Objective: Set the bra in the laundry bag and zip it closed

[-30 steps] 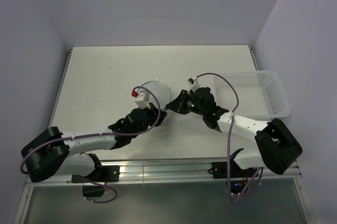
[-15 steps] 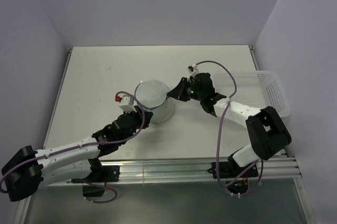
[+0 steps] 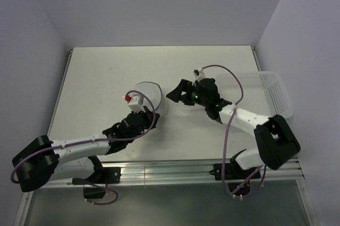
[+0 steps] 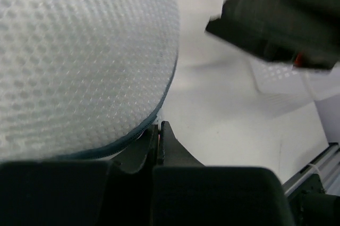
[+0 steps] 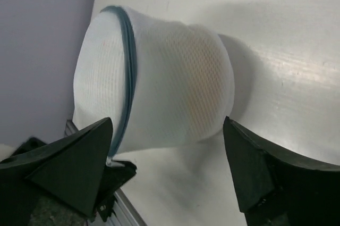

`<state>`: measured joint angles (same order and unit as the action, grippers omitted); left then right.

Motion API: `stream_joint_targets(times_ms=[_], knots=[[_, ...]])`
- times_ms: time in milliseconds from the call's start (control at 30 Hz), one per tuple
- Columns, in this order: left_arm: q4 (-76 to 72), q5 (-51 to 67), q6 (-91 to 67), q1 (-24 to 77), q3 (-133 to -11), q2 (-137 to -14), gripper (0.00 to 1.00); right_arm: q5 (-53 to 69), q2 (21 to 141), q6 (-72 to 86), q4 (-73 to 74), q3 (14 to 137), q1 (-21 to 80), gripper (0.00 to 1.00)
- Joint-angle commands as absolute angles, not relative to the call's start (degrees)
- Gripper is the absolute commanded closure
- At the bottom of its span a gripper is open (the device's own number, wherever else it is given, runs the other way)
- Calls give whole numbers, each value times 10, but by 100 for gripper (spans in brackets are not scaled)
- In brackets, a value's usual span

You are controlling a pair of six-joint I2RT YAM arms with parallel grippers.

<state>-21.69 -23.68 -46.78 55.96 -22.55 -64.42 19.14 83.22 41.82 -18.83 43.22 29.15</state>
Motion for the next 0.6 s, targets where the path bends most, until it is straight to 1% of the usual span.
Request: stream_joint_targets(times_ms=[0, 100, 167, 200, 267, 300, 400, 533, 567], knots=[[-294, -197, -454, 562, -268, -667, 100, 145, 745, 446, -242, 337, 320, 6], [-308, -169, -451, 562, -279, -690, 100, 166, 716, 473, -278, 287, 332, 6], [-313, -162, -453, 563, -283, -701, 100, 195, 711, 489, -314, 275, 337, 9], [-315, -160, -454, 563, -283, -708, 100, 197, 710, 490, -316, 279, 339, 15], [-316, -155, -461, 563, -281, -713, 100, 191, 713, 482, -302, 293, 352, 22], [-318, -154, -462, 563, -281, -715, 100, 193, 715, 479, -301, 309, 355, 30], [-317, -154, -463, 563, -281, -714, 100, 195, 718, 484, -315, 319, 359, 36], [-322, -151, -469, 564, -272, -707, 100, 194, 737, 487, -310, 339, 363, 40], [-321, -149, -468, 564, -272, -706, 100, 196, 751, 490, -312, 343, 367, 42]])
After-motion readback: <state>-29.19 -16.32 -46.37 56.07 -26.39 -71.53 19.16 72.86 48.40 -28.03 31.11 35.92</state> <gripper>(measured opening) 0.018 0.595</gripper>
